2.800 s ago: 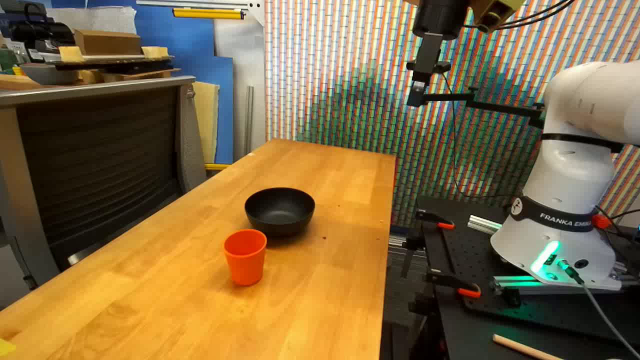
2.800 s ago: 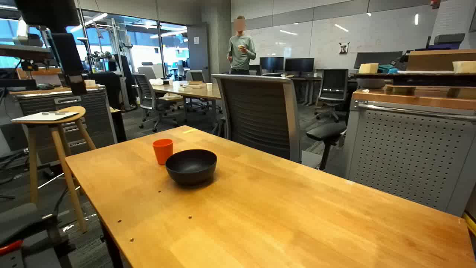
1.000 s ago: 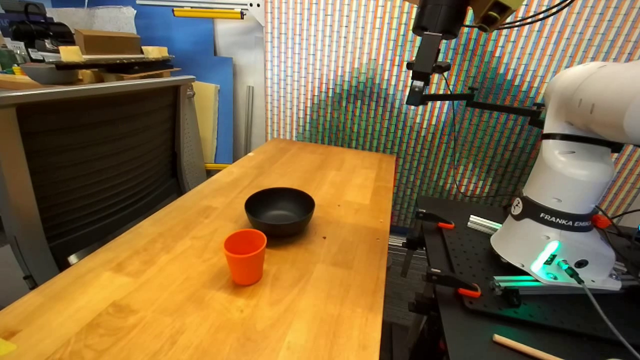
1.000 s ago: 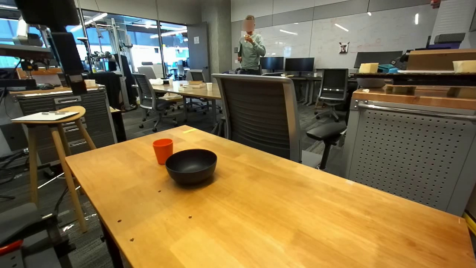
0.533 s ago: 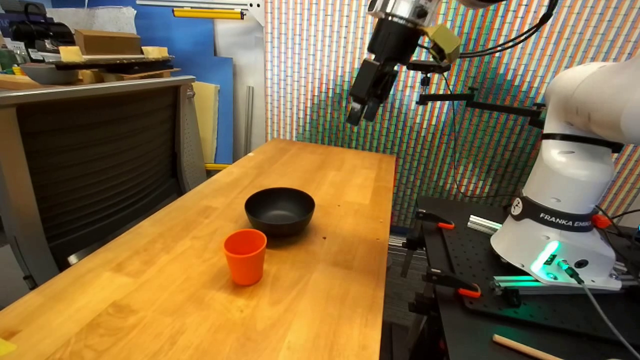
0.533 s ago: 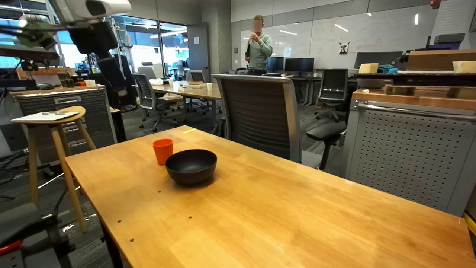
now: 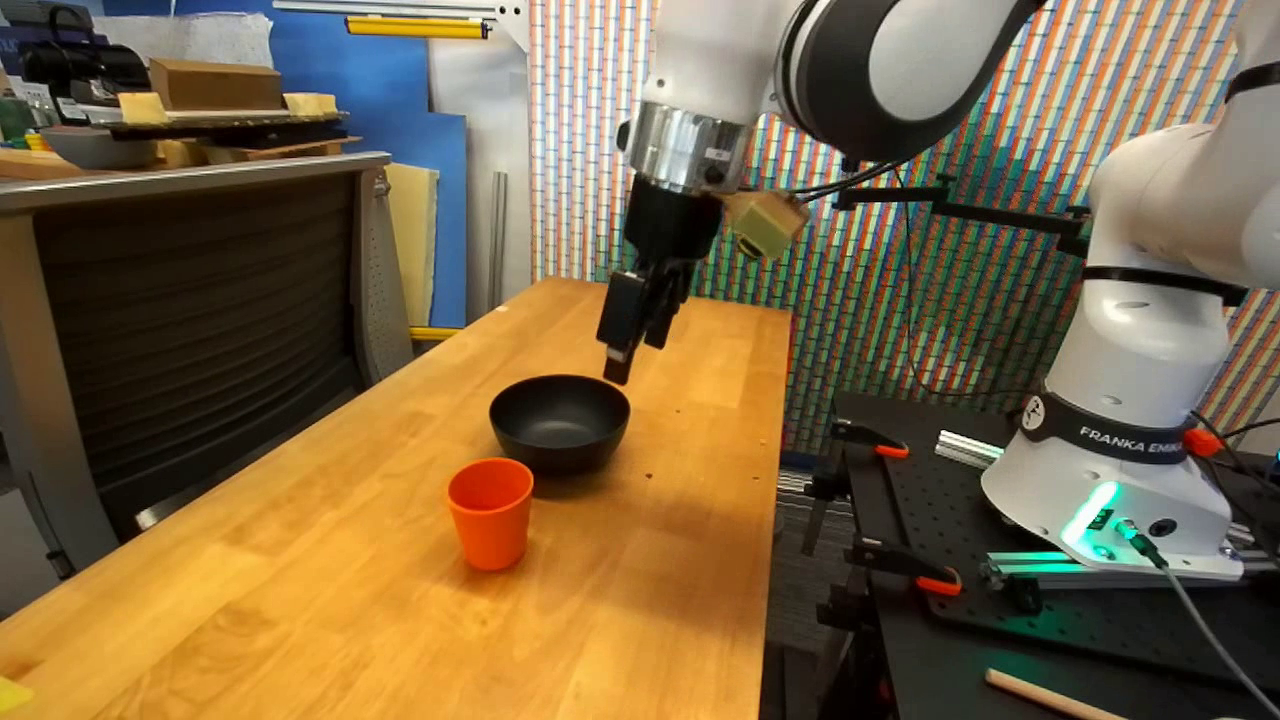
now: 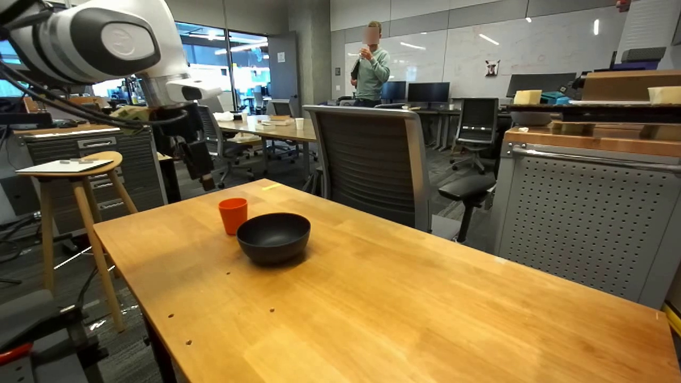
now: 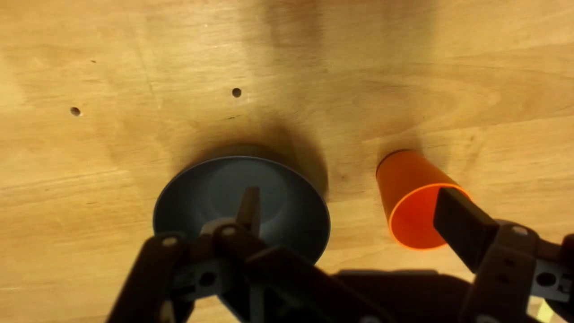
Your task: Place the orange cup in the black bowl
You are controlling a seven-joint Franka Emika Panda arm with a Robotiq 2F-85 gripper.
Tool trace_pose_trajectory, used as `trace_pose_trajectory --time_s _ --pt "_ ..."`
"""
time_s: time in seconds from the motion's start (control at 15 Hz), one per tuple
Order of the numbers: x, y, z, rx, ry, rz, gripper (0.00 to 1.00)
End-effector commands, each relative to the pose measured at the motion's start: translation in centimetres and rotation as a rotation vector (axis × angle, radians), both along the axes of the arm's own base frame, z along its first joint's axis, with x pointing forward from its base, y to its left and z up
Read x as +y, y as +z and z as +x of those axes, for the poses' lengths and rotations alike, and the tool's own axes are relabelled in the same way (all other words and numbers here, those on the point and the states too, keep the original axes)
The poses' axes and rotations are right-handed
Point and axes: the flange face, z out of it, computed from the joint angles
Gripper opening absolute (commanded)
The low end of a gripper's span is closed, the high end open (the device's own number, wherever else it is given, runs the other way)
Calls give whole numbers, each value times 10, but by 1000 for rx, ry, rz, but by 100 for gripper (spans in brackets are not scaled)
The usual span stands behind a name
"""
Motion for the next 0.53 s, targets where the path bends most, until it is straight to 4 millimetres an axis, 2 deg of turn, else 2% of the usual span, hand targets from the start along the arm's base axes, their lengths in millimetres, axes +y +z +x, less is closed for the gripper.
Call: trace_pose_trajectory --time_s 0.0,0.2,0.47 --pt "34 -29 59 7 52 -60 100" --pt "62 -54 98 19 107 -114 100" --pt "82 -92 131 90 121 -122 100"
